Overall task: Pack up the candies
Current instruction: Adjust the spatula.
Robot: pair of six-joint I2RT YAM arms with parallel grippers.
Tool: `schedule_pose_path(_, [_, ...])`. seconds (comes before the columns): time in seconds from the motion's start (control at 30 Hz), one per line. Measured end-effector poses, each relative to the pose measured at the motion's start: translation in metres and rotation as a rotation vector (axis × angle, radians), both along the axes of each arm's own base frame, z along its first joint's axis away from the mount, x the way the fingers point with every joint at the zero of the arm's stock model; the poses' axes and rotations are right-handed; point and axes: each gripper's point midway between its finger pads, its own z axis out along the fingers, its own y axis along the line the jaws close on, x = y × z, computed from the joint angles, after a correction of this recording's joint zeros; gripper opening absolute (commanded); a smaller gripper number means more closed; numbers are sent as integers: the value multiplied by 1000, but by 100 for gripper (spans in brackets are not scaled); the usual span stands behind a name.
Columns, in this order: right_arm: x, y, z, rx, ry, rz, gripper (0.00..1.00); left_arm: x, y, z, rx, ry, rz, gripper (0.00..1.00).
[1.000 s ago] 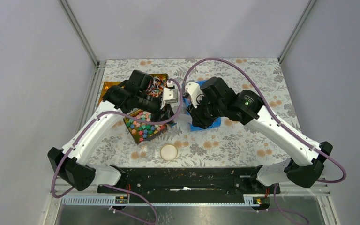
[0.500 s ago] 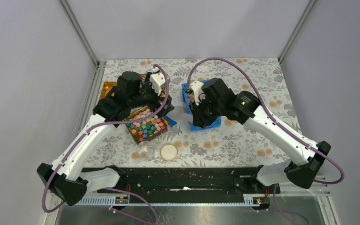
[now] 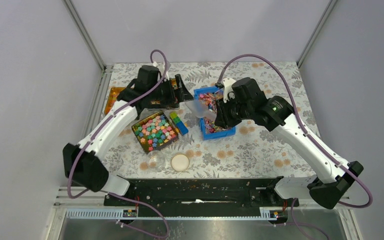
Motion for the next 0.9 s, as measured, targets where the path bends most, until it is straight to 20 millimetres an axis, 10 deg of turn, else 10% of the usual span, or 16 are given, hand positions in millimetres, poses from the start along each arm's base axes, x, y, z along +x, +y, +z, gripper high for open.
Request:
schedule_pose_path(0.2, [7,-13,5,30,10,-82,0,-2,-32,-42,-154,299,-6,79])
schedule_pose_path(0.9, [10,-27,2,47,68,-160,0,-36,-61,-69,-144,436,-81,75])
